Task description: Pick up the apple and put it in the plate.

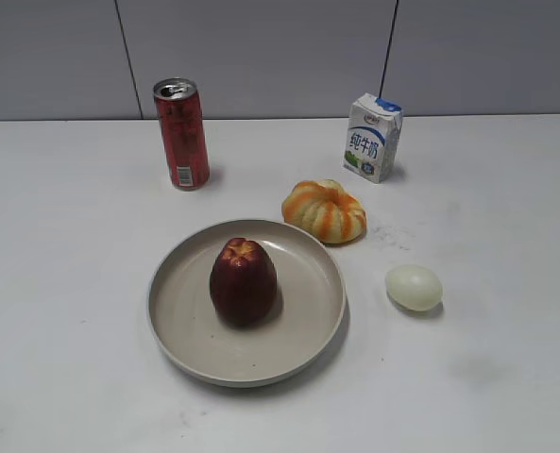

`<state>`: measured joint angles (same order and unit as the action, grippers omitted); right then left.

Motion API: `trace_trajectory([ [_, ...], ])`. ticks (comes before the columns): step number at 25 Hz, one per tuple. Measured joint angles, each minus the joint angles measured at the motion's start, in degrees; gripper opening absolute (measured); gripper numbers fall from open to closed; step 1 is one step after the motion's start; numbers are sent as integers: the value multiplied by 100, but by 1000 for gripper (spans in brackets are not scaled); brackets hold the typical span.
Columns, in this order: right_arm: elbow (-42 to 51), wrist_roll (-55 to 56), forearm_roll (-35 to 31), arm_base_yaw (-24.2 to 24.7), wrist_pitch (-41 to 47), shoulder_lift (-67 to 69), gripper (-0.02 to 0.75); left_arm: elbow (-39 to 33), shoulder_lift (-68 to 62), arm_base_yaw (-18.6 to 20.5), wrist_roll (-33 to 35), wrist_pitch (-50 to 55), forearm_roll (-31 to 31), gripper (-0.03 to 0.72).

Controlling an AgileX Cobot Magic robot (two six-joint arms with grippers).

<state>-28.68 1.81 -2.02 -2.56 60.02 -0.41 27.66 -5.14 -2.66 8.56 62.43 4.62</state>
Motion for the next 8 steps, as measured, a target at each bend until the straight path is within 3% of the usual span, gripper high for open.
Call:
trace_trajectory([
  [8, 0, 0, 0, 0, 0, 0, 584, 0, 525, 0, -15, 13, -40, 571],
])
